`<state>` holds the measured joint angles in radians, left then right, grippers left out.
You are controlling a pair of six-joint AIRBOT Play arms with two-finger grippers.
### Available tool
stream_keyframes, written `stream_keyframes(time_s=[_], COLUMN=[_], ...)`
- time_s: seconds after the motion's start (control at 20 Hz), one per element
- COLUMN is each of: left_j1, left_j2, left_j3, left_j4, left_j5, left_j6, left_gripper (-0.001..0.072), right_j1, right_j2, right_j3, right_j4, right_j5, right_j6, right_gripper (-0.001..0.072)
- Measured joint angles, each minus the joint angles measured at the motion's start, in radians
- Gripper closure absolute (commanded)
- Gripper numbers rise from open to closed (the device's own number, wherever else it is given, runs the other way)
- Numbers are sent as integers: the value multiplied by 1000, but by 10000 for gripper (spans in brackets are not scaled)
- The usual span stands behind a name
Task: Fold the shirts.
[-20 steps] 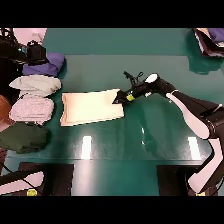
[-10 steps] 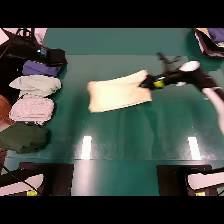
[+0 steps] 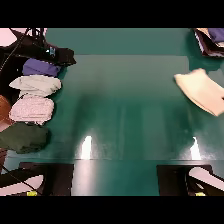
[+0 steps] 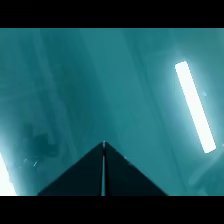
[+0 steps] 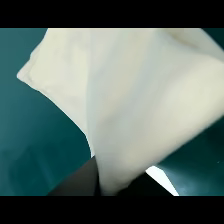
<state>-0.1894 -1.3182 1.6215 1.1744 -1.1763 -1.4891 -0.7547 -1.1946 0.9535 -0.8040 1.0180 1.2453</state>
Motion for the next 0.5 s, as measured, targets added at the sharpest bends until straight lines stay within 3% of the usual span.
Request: stream_keyframes(time_s=[0.25,0.3,0.35,0.4,0.5], left_j1=[-3,-2,-2,-2,-2], left_j2=[0,0,0,0,0], left_j3=[0,0,0,0,0], left_j4=[-9,-9,-9,-9,-11], left_j5=[13,14,14,15,16], left_j6=[-2,-2,-2,-2,-2], left_gripper=[682,681,681,681,682], right_j1=[-217,-237,-250,-260,-273], right_j2=[26,28,29,30,31], right_j3=[-69,-69,-65,-56,-27], right_j4=[-28,-44,-66,-101,-185], right_j5=[7,24,47,70,117], right_j6=[2,2,2,2,2], right_gripper=[694,579,299,164,165])
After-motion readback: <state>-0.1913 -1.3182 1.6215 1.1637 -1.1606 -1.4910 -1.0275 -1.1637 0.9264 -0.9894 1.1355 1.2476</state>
